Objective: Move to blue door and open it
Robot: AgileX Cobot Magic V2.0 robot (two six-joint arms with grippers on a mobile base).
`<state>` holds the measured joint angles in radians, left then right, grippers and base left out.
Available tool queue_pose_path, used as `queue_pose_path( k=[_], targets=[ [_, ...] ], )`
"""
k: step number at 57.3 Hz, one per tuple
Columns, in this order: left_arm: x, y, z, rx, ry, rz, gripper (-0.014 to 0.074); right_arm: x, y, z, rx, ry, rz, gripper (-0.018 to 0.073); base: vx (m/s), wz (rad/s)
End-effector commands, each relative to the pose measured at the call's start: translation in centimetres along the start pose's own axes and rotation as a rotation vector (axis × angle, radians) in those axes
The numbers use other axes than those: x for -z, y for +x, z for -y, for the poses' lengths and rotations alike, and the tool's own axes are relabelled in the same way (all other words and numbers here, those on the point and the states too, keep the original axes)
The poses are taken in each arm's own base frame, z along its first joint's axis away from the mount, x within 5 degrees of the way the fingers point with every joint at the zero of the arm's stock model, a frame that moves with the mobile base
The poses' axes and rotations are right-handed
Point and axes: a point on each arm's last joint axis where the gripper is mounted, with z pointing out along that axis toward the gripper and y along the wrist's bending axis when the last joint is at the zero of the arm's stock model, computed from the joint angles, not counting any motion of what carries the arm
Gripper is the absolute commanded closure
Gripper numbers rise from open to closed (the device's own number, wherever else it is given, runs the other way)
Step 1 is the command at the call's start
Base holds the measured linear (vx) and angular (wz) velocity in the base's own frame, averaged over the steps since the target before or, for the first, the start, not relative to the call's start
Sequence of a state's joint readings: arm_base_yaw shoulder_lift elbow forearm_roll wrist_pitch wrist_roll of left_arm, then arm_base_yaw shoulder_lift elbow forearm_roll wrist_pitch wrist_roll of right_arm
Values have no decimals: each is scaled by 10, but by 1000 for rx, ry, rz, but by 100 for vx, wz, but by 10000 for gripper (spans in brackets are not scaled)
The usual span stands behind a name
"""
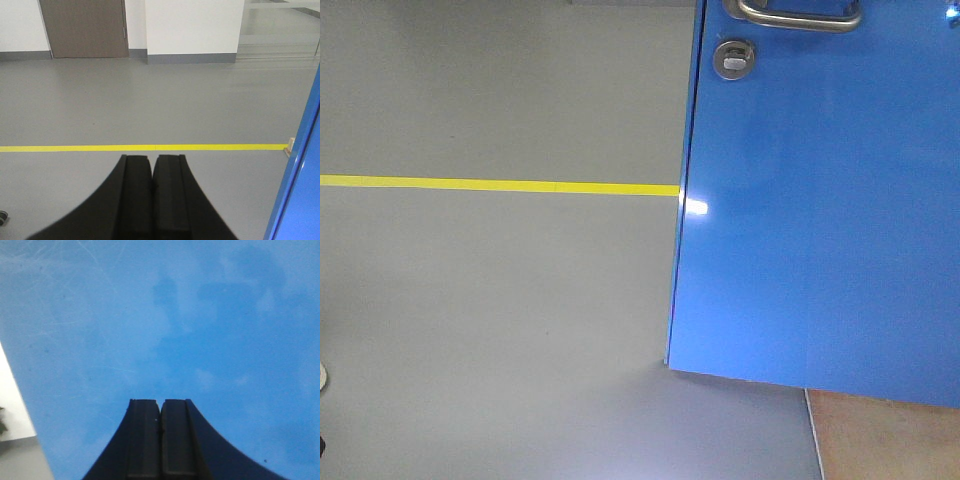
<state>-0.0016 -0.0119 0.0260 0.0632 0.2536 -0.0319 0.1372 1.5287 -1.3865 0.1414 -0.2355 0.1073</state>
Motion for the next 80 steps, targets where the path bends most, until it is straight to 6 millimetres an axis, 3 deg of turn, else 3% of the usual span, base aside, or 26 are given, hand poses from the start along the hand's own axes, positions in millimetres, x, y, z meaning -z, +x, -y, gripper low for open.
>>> queue_pose_path(
  k=[1,6,12,24,33,41,50,61,68,80],
  targets=[
    [4,-16,0,6,10,115,524,36,-59,-21,14,-66,185,547,0,0],
    [4,-16,0,6,10,115,524,68,-72,-33,39,-114,243,547,0,0],
    [4,-16,0,6,10,115,524,115,-73,-41,113,-179,316,547,0,0],
    [4,-16,0,6,10,115,524,209,-58,-26,136,-195,381,547,0,0],
    [4,-16,0,6,10,115,524,274,-26,-11,244,-179,413,547,0,0],
    [4,-16,0,6,10,115,524,320,28,9,301,-145,308,547,0,0],
    [4,-16,0,6,10,115,524,342,94,35,227,2,104,547,0,0],
    [4,-16,0,6,10,115,524,346,141,54,211,141,-7,547,0,0],
    [4,-16,0,6,10,115,524,347,160,60,224,181,-92,547,0,0],
    [4,-16,0,6,10,115,524,347,163,61,261,185,-134,547,0,0]
  ],
)
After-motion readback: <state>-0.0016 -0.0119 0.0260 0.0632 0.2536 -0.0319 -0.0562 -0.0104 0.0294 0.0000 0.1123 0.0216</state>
